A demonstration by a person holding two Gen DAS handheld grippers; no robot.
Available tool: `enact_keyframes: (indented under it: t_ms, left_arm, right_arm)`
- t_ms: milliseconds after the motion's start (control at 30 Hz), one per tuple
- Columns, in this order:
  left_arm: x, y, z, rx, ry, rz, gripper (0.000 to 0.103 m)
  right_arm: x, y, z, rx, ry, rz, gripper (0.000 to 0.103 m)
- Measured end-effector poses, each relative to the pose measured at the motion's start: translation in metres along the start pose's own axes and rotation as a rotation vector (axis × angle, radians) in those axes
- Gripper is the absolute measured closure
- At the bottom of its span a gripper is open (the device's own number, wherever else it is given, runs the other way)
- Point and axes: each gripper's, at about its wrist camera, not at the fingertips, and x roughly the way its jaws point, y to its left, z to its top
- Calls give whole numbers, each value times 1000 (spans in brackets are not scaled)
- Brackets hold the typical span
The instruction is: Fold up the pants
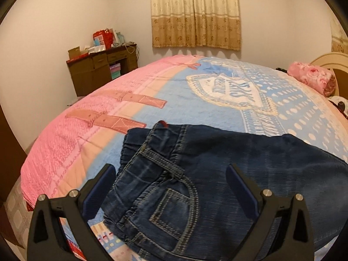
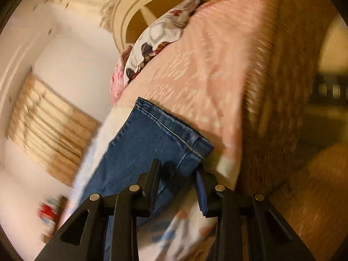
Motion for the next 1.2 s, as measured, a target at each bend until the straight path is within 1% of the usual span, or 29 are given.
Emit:
enact_keyframes:
  t_ms: [33, 67, 133, 233, 267, 333, 400, 467, 500, 533, 567, 600, 667, 700, 733, 767, 800, 867, 933, 1000, 1033, 1067, 1133, 1167, 1200]
  left_arm:
    - [-1, -3, 0, 5, 0, 1, 0]
    - [-2, -5, 2, 9, 0, 1, 0]
    - [-4, -9, 3, 12, -5, 1, 0]
    - [-9, -14, 5, 18, -18, -1, 0]
    - [-10, -15, 5, 22, -22, 0, 0]
    - [-10, -17, 5, 25, -24, -1, 0]
    - [-8, -17, 5, 27, -15, 0, 0]
    - [-7, -17, 4, 24, -8, -1, 0]
    - [-7, -16, 4, 22, -9, -1, 0]
    - [-8, -16, 4, 21, -10, 0, 0]
    - [-9, -15, 4, 17, -13, 2, 0]
    - [-9, -15, 5, 14, -14, 2, 0]
    - [-9, -14, 5, 10, -14, -3, 0]
    - [-9, -15, 5, 9, -13, -7, 0]
    - [-9, -15, 4, 11, -11, -9, 0]
    - [-9, -17, 4, 13, -8, -11, 0]
    - [-8, -18, 4, 15, -6, -12, 0]
    - [-9, -21, 3, 18, -5, -19, 0]
    - [-11, -23, 3, 26, -10, -21, 0]
    - [-12, -24, 4, 32, -16, -17, 0]
    - [-12, -24, 4, 30, -15, -18, 0]
    - [-12, -24, 4, 28, -13, -19, 0]
    - [-12, -23, 3, 19, -7, -26, 0]
    - [-12, -23, 2, 18, -4, -28, 0]
    - [-12, -22, 1, 19, -2, -27, 0]
  right_arm:
    - [1, 10, 3, -69, -5, -20, 85]
    - [0, 14, 6, -104, -9, -21, 94]
    - [-4, 27, 15, -171, -38, -26, 95]
    - [-23, 38, 30, -239, -122, 71, 95]
    - [-27, 39, 33, -248, -136, 85, 95]
    - [-25, 32, 33, -224, -117, 94, 95]
    - [-10, 19, 29, -188, -73, 92, 95]
    - [12, 2, 21, -167, -8, 58, 95]
    - [18, -5, 15, -151, 15, 57, 94]
    - [18, -12, 13, -130, -4, 91, 93]
    - [15, -17, 14, -109, -19, 107, 86]
    - [11, -21, 14, -84, -33, 106, 83]
    - [1, -32, 16, -13, -74, 109, 71]
    - [-3, -39, 17, 26, -84, 134, 68]
    - [-5, -44, 16, 57, -84, 171, 65]
    - [-7, -46, 16, 68, -80, 185, 65]
    - [-4, -46, 17, 62, -78, 177, 65]
    - [1, -42, 15, 35, -65, 146, 65]
    - [7, -37, 11, 28, -61, 141, 63]
    - [8, -24, 9, -20, -83, 112, 51]
    - [9, -12, 6, -75, -90, 73, 43]
    - [12, 1, 2, -138, -92, 21, 37]
    - [19, 31, -10, -276, -87, -77, 36]
    - [20, 41, -15, -313, -82, -62, 37]
    - [19, 46, -20, -331, -78, -33, 40]
